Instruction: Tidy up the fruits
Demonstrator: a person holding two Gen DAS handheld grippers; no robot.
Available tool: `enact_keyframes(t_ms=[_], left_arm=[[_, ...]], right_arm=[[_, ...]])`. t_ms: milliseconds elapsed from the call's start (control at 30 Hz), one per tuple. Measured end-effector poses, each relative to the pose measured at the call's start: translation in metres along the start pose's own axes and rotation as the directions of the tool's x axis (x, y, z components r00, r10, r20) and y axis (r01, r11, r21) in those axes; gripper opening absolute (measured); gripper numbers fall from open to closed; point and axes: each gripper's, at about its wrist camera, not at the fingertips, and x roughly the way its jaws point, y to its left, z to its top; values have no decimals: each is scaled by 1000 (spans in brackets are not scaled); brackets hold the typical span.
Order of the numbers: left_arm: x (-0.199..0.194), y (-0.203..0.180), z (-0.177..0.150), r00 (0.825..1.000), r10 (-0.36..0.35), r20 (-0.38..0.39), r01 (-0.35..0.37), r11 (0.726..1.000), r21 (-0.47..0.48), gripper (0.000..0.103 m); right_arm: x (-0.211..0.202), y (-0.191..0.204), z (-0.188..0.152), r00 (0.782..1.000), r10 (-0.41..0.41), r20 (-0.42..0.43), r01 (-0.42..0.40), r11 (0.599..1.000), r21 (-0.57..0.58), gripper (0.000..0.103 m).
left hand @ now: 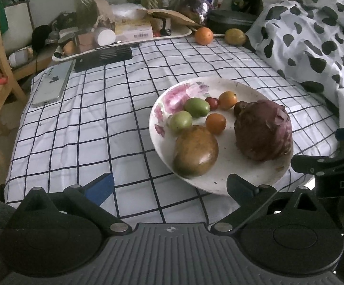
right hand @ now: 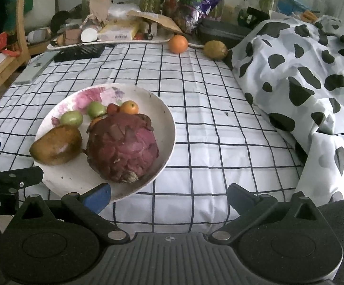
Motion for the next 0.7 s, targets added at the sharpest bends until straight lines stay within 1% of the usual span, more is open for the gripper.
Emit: enact_keyframes(t_ms=[367, 700], left_arm=[[1, -2, 0, 1000, -4, -5, 4, 1000, 12, 103], [-1, -3, 0, 1000, -13, 6, 12, 1000, 17, 103]], right_arm=[[2, 1, 0, 1000, -6, -16, 6, 1000, -12, 103], [3, 1, 0, 1000, -8, -18, 8, 1000, -19, 103]])
